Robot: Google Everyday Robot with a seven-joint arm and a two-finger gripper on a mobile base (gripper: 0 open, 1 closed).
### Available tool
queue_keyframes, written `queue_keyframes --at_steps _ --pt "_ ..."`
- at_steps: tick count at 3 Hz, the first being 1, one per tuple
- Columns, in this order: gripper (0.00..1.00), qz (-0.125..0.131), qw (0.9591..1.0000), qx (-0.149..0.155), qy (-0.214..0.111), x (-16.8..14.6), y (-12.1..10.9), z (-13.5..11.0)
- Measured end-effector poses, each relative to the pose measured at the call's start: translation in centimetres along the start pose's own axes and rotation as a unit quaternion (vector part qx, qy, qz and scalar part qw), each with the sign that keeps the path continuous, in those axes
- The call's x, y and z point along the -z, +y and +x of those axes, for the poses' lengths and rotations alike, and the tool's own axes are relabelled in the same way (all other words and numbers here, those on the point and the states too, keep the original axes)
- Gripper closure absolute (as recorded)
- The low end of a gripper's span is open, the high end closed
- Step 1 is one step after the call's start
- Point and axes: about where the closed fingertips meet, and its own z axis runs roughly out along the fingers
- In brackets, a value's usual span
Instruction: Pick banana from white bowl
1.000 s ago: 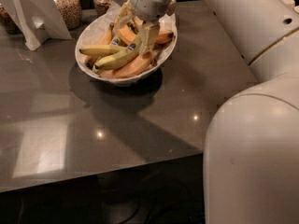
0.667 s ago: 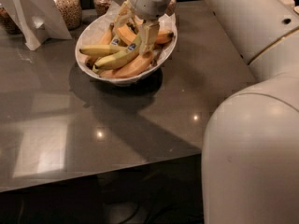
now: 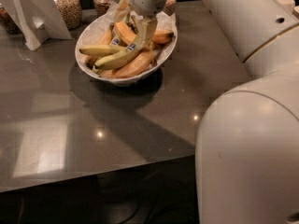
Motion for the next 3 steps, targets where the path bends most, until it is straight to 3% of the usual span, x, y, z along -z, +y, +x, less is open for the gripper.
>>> queue_keyframes --at_steps 3 --pt "0.36 -0.010 0.9999 0.001 0.005 -0.24 0.69 0.47"
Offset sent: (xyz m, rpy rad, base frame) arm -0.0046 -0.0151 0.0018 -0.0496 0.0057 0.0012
